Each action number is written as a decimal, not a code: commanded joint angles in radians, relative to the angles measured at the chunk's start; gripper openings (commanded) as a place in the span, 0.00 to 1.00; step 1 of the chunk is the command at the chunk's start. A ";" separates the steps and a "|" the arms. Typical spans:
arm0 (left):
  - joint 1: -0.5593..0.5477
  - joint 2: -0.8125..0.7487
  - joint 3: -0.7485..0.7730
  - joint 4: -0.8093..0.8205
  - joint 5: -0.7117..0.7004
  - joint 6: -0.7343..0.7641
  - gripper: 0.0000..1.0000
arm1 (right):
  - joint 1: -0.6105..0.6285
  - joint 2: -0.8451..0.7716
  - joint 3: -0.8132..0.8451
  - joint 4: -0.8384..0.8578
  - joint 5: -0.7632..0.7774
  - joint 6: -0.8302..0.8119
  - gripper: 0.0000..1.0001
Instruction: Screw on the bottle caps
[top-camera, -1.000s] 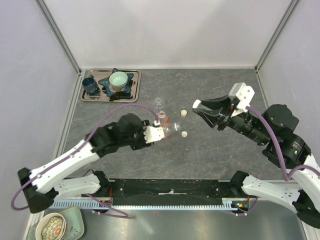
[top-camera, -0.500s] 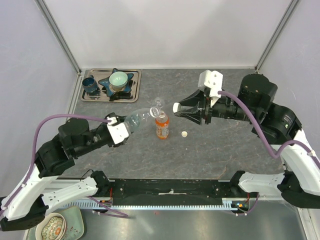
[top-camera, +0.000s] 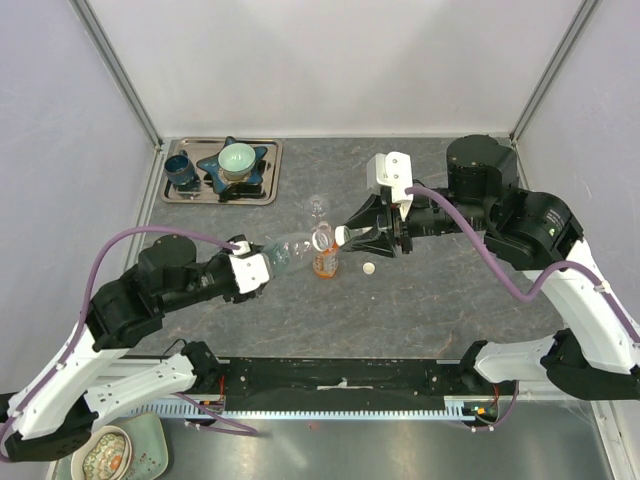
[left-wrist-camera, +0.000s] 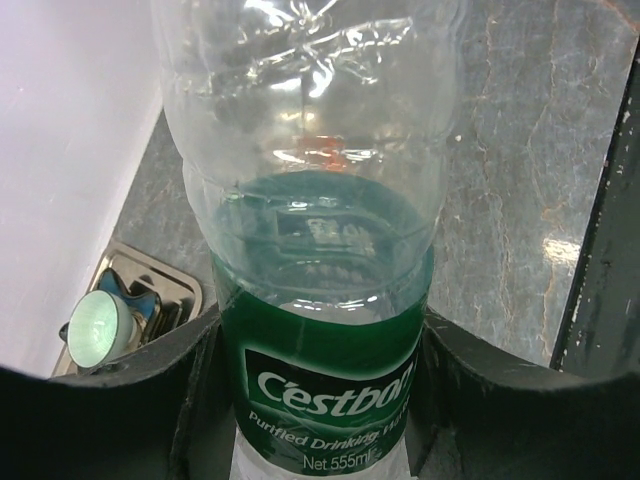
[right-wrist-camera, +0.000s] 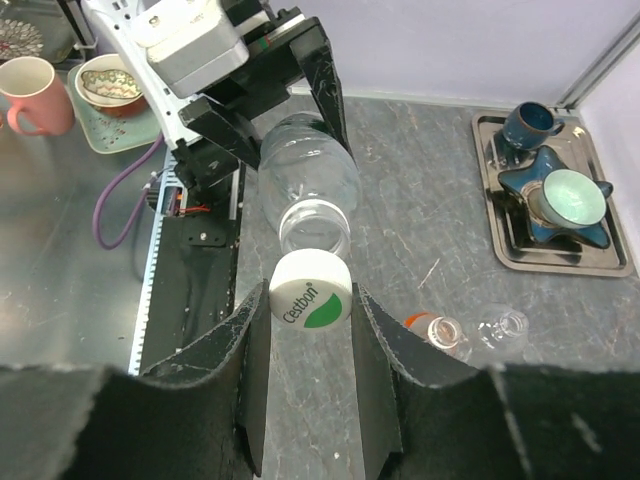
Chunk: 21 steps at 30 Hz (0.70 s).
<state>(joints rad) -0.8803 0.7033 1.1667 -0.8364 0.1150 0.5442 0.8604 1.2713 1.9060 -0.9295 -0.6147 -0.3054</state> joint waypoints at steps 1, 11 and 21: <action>0.006 -0.011 -0.022 0.010 0.055 0.019 0.53 | 0.003 -0.001 -0.010 -0.005 -0.053 -0.029 0.36; 0.006 0.007 -0.013 -0.009 0.094 0.037 0.53 | 0.003 0.019 -0.035 -0.012 -0.082 -0.021 0.36; 0.004 0.033 0.005 -0.027 0.117 0.056 0.53 | 0.003 0.043 -0.038 -0.014 -0.085 -0.005 0.36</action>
<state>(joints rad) -0.8764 0.7254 1.1378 -0.8833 0.1947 0.5636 0.8604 1.3109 1.8698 -0.9573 -0.6716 -0.3138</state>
